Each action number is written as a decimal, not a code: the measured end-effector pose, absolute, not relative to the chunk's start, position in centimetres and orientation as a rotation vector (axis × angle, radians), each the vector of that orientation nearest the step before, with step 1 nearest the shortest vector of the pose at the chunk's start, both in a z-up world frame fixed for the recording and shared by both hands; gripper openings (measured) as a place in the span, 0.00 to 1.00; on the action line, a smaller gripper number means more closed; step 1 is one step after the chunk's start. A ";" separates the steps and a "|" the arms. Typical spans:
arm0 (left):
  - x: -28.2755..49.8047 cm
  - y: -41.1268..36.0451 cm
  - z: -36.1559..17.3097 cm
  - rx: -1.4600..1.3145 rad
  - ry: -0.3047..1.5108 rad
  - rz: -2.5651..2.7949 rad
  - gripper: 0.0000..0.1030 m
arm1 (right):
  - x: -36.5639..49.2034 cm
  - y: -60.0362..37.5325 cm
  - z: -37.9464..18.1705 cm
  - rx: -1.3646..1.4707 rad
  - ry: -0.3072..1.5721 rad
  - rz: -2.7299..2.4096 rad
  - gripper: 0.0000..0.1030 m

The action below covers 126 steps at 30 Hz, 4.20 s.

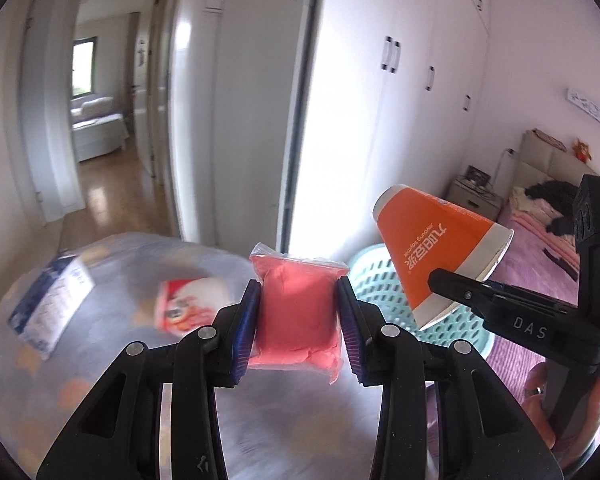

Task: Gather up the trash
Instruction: 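Carry the pink packet and orange cup to the green basket and release both, then grasp the blue milk carton with the left tool while the right tool grasps the panda paper cup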

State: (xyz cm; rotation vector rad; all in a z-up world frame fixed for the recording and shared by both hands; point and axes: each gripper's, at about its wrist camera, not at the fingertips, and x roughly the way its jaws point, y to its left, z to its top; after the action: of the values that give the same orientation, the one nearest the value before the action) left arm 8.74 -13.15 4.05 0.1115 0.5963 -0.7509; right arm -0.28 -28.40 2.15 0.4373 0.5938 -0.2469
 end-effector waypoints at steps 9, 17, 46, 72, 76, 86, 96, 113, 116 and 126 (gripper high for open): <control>9.4 -23.0 0.8 0.132 0.703 -0.895 0.36 | -1.3 -36.0 -1.5 0.575 0.657 -0.402 0.30; 11.4 -27.9 -3.3 0.154 0.807 -0.921 0.36 | -1.2 -38.8 -3.6 0.596 0.710 -0.485 0.33; 11.0 -7.9 3.8 -0.003 0.596 -0.697 0.71 | 3.5 -25.0 1.6 0.372 0.682 -0.217 0.49; 25.9 4.7 -0.7 0.162 0.729 -0.290 0.70 | 18.7 -13.4 -3.6 0.236 0.843 0.010 0.72; 26.4 5.2 -1.1 0.166 0.744 -0.283 0.49 | 19.1 -13.3 -4.1 0.273 0.854 0.017 0.72; 24.7 5.3 -0.7 0.136 0.767 -0.358 0.34 | 20.3 -12.2 -5.2 0.247 0.887 0.011 0.73; 21.0 5.5 -0.3 0.111 0.747 -0.381 0.34 | 18.4 -11.1 -4.5 0.188 0.868 0.082 0.40; 16.6 9.0 -1.0 0.005 0.721 -0.323 0.34 | 11.9 -7.1 -2.2 0.148 0.752 0.182 0.07; 16.4 9.4 -1.4 -0.023 0.706 -0.328 0.34 | 12.0 -8.0 -2.2 0.163 0.749 0.153 0.07; 15.8 8.7 -2.7 0.016 0.674 -0.317 0.34 | 17.1 -12.3 -2.5 0.162 0.814 0.053 0.56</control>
State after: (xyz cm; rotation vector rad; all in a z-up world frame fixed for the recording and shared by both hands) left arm 15.84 8.71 -2.71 0.0164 0.6738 -0.3168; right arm 17.09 -12.31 -2.46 0.1623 0.8137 0.0525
